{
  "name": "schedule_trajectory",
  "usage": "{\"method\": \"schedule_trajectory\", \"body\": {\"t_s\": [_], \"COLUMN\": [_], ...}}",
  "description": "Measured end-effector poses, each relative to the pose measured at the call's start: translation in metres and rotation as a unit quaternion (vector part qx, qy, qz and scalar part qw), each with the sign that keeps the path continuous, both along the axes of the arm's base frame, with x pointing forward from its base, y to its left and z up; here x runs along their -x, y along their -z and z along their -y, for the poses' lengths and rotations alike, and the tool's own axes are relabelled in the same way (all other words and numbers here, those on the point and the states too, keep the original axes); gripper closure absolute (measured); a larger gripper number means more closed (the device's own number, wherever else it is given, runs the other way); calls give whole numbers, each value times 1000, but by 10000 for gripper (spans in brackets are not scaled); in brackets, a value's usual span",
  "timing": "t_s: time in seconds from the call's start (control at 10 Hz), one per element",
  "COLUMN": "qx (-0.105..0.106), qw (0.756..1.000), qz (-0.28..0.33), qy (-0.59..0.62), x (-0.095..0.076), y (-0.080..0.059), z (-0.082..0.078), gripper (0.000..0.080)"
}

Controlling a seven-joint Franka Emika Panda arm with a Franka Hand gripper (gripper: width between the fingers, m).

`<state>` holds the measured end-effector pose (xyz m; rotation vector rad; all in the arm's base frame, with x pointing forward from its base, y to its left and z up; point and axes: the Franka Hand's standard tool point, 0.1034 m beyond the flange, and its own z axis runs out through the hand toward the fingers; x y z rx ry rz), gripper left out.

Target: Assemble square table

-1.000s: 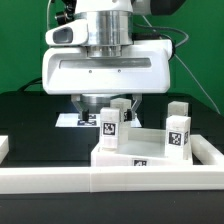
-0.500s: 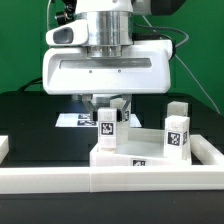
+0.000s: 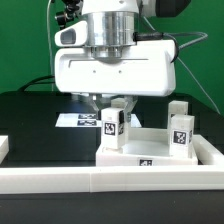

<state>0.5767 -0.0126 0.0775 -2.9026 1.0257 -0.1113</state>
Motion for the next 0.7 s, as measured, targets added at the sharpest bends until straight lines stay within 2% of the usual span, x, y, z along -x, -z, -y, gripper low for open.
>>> {"method": "schedule_trajectory", "body": {"t_s": [0.3, 0.6, 0.7], "qx": [-14, -28, -31], "qw": [989, 960, 957], "qz": [-4, -17, -17], "qy": [145, 277, 288], "x": [-3, -3, -4], "y": [0, 1, 1], "z": [-6, -14, -15], "gripper": [511, 509, 509]}}
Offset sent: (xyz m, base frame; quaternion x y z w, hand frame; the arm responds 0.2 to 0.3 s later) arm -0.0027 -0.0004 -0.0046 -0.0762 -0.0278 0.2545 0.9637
